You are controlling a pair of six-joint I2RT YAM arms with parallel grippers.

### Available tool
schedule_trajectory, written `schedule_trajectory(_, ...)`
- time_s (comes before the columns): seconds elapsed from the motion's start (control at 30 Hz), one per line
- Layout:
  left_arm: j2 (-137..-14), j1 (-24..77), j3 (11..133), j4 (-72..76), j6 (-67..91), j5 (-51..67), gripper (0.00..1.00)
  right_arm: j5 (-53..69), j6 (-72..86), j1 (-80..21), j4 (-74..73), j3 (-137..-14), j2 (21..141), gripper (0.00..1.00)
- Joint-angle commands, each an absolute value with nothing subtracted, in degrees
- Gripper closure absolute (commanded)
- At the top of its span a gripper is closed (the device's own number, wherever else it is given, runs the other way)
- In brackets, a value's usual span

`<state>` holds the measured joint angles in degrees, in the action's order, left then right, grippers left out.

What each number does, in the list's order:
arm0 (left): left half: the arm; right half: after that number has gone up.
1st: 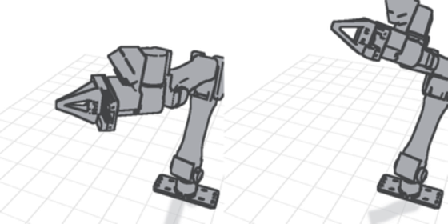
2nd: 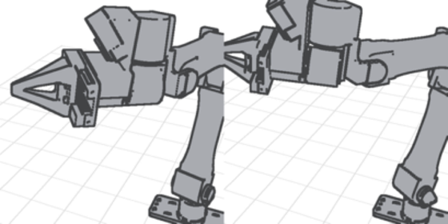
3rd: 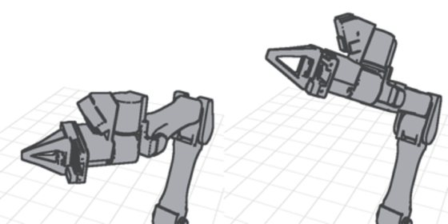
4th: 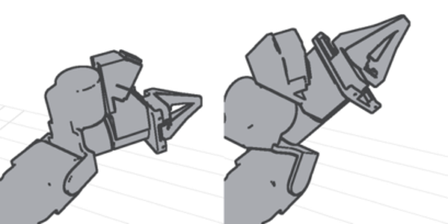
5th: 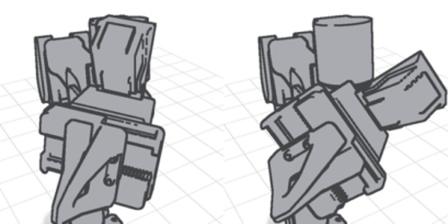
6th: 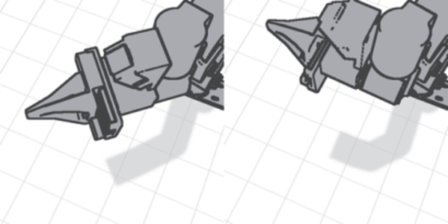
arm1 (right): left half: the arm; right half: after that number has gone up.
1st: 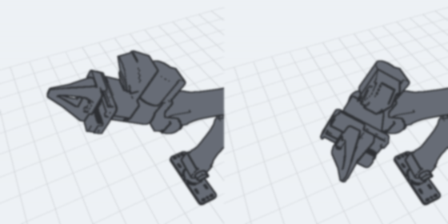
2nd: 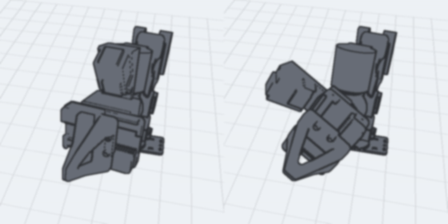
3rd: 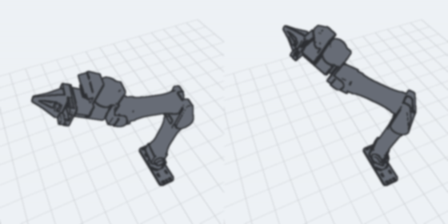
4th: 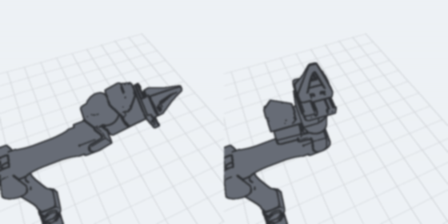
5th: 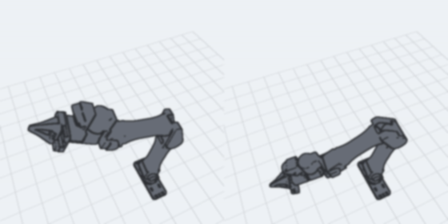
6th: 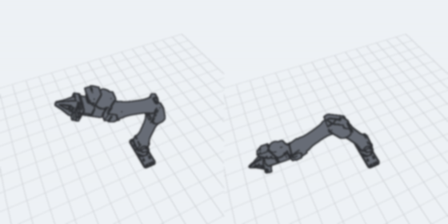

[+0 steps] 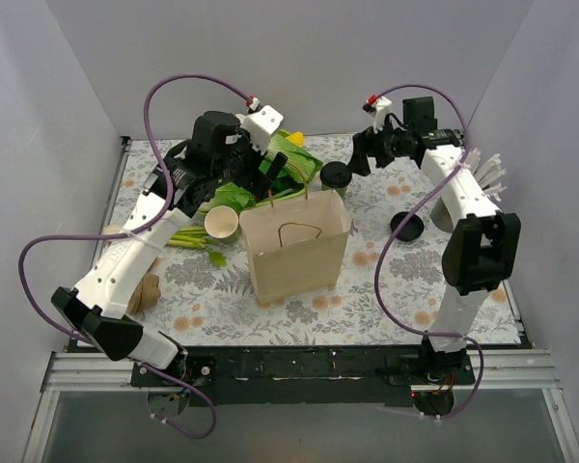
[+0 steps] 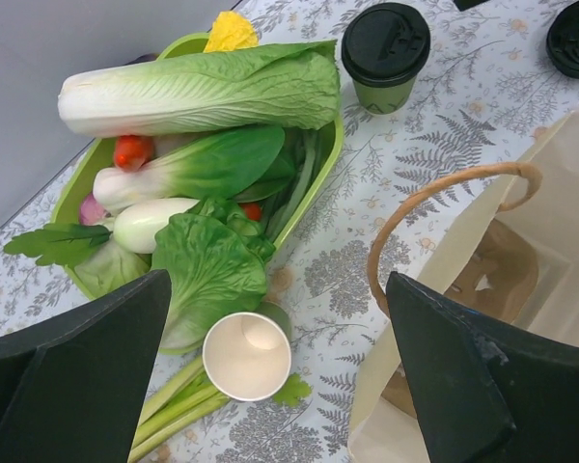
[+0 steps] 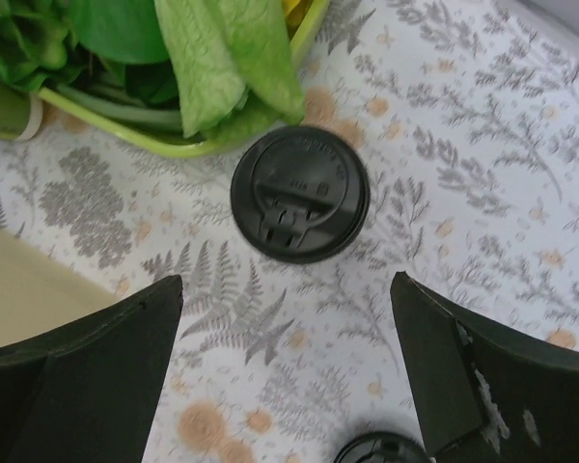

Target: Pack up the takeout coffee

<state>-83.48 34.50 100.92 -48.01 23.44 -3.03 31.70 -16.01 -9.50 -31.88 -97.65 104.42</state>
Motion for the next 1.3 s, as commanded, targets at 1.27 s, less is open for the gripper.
schedule_trajectory(1.27,-84.6,30.1,101.5,-47.3,21.9,-5.0,0.03,15.5,-18.4,-18.8,-32.8,-110.6,121.8,0.04)
